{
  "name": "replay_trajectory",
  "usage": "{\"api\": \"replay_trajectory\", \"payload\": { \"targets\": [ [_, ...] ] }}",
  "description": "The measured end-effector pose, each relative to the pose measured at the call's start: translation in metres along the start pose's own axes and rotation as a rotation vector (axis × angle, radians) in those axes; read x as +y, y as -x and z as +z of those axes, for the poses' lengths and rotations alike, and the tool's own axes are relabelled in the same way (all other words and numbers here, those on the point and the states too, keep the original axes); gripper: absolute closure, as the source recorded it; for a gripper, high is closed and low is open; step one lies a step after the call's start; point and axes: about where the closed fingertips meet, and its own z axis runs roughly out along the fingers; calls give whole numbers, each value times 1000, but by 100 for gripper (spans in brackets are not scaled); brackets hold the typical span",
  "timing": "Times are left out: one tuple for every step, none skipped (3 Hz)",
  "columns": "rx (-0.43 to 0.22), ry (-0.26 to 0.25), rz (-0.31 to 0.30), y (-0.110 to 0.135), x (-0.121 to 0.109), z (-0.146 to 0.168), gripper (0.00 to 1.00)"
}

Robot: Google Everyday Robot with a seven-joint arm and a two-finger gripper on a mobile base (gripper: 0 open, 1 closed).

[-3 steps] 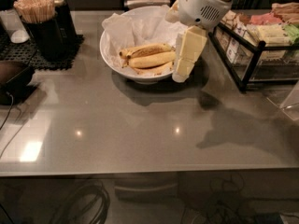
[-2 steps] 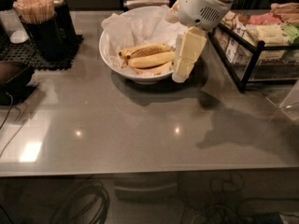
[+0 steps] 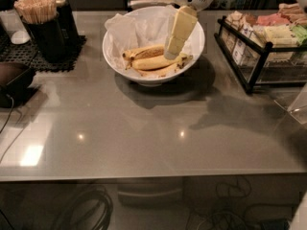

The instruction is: Pick banana from white bowl

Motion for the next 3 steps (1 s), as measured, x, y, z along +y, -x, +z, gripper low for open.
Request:
{"api": "replay_trajectory", "payload": {
  "targets": [
    [-16, -26, -7, 7, -8, -8, 0],
    [-16, -26, -7, 7, -8, -8, 19],
    [-10, -12, -9, 7, -12, 2, 37]
  ]
}}
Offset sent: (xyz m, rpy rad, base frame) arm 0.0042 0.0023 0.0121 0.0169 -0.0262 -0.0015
